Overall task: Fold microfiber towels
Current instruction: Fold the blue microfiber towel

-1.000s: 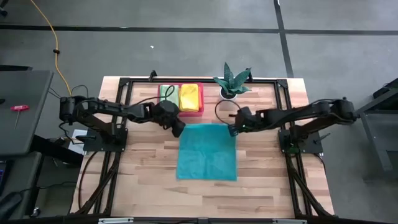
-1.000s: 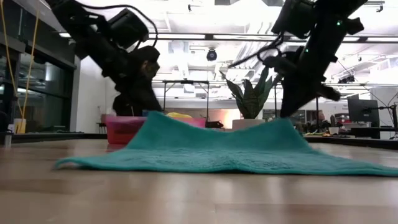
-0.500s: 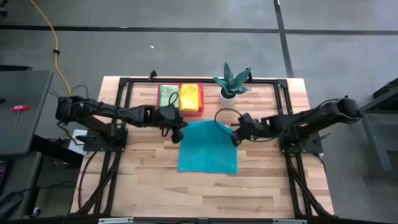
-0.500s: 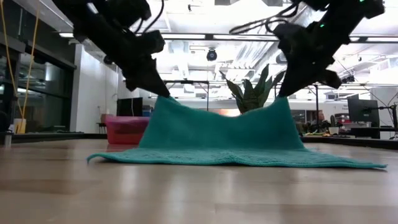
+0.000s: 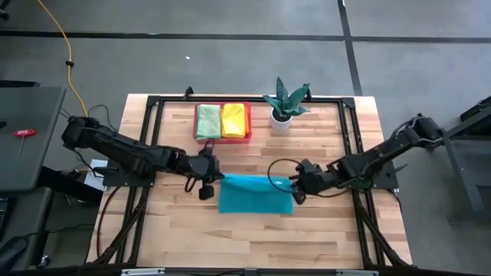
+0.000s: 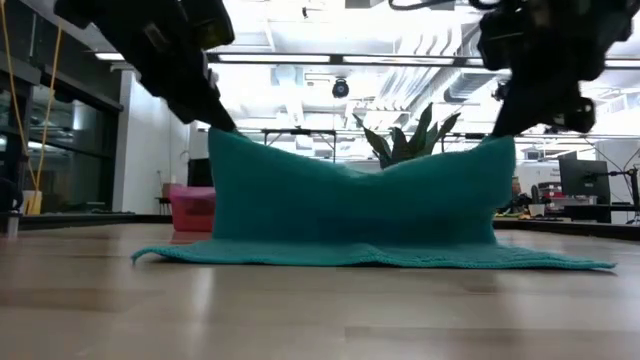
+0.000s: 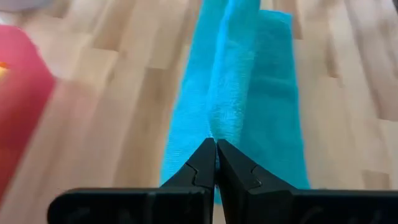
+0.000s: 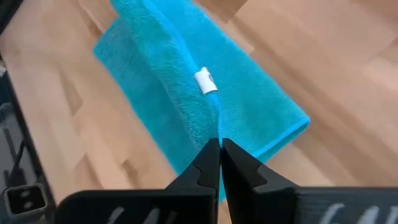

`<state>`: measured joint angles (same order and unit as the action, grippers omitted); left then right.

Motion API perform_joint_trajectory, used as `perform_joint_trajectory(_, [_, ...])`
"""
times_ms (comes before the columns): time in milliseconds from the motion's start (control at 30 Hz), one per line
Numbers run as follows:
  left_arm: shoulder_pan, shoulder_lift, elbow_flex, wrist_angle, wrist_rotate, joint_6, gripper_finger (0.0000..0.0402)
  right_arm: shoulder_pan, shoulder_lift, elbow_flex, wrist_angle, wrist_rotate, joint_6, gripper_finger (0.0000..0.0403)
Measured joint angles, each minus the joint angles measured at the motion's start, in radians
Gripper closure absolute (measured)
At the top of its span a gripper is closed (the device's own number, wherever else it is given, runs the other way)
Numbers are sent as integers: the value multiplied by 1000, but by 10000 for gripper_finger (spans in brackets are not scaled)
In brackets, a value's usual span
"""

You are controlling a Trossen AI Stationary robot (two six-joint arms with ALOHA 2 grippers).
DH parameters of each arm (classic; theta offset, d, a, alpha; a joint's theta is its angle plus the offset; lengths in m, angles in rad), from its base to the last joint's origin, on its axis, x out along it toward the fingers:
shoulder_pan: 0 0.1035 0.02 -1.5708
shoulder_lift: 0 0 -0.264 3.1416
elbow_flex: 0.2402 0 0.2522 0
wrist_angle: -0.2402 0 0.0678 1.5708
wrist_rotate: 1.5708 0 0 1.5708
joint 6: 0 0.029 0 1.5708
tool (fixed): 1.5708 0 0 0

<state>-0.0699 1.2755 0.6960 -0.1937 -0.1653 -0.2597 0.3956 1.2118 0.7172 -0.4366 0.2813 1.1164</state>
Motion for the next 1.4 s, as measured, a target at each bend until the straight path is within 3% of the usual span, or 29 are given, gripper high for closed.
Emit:
perform_joint_trajectory(233, [-111, 67, 0, 4, -39, -111, 402, 76, 18, 2, 7, 25, 86, 403])
perform_joint_trajectory(433, [-158, 131, -1, 15, -85, -183, 401, 106, 107, 2, 54, 24, 133, 403])
perform_joint_trajectory(700, [-189, 194, 0, 52, -83, -230, 402, 112, 242, 2, 110, -59, 133, 403])
perform_joint_trajectory(900, [-195, 263, 0, 125, 6, -253, 402, 110, 263, 1, 110, -69, 134, 403])
perform_joint_trajectory(1400, [-201, 315, -1, 165, 76, -262, 397, 109, 254, 1, 81, -47, 117, 403])
